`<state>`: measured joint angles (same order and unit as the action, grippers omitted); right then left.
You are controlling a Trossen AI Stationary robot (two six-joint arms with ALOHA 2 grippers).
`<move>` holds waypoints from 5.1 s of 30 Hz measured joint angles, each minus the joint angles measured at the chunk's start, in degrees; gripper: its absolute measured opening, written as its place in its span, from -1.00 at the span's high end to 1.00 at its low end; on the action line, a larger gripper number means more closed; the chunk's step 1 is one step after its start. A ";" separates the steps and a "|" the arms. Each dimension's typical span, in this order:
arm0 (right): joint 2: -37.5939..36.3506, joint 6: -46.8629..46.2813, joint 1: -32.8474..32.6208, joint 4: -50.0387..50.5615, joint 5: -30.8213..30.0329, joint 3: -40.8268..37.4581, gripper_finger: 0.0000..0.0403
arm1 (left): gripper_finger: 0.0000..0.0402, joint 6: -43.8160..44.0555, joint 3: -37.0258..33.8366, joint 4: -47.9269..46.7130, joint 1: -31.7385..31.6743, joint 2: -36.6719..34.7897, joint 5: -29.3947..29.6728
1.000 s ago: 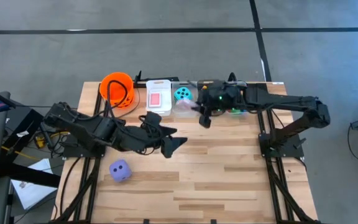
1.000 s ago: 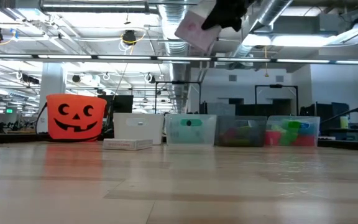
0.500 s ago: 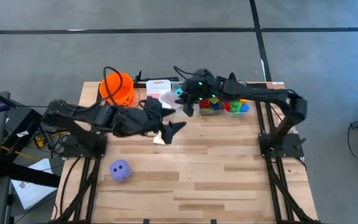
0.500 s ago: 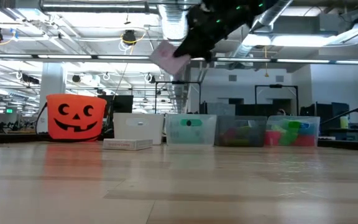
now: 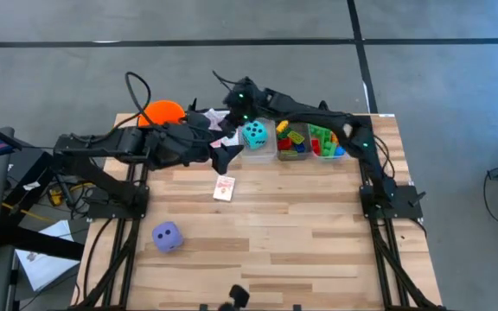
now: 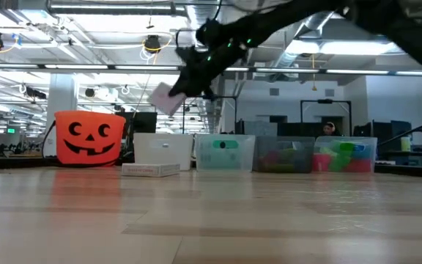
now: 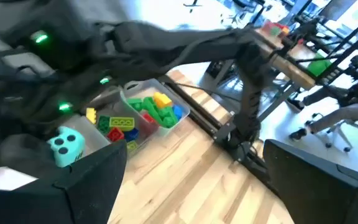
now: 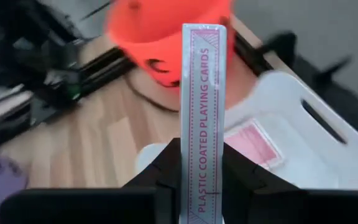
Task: Pick & Place Toys
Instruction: Put the pink deck of cards into the white bin, then put the violet dice into the left transparent bin
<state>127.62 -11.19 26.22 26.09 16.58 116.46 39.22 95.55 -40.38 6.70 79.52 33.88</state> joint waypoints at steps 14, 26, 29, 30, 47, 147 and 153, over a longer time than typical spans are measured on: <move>7.64 -26.04 2.09 0.43 3.98 6.91 0.30 | -0.84 -0.73 0.05 -12.87 0.07 -4.53 -1.60; 6.85 -27.67 0.90 -2.57 4.61 6.94 -0.21 | -0.84 -6.33 0.06 -16.07 0.07 -6.76 -2.76; 5.72 -25.47 0.48 -1.43 4.50 6.78 -0.20 | -0.84 -6.45 0.07 -17.33 0.07 -6.84 -2.81; 5.26 -24.22 0.12 -1.87 3.91 6.80 -0.19 | -0.84 -6.45 0.05 -18.55 0.07 -6.84 -2.83; -18.77 -1.83 -17.74 24.37 -23.82 6.94 0.02 | -0.84 -19.06 -2.77 -22.72 0.07 -6.35 -7.85; -29.69 9.71 -28.07 5.13 -5.99 -16.56 0.39 | 1.00 18.43 -70.60 20.08 14.33 -18.07 -19.77; -29.69 7.11 -28.05 6.69 -6.10 -19.23 0.39 | 1.00 9.17 -70.60 27.00 8.95 -14.74 -20.28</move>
<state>97.93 -4.08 -1.83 32.78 10.48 97.23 48.39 24.95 -13.38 15.65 64.78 13.59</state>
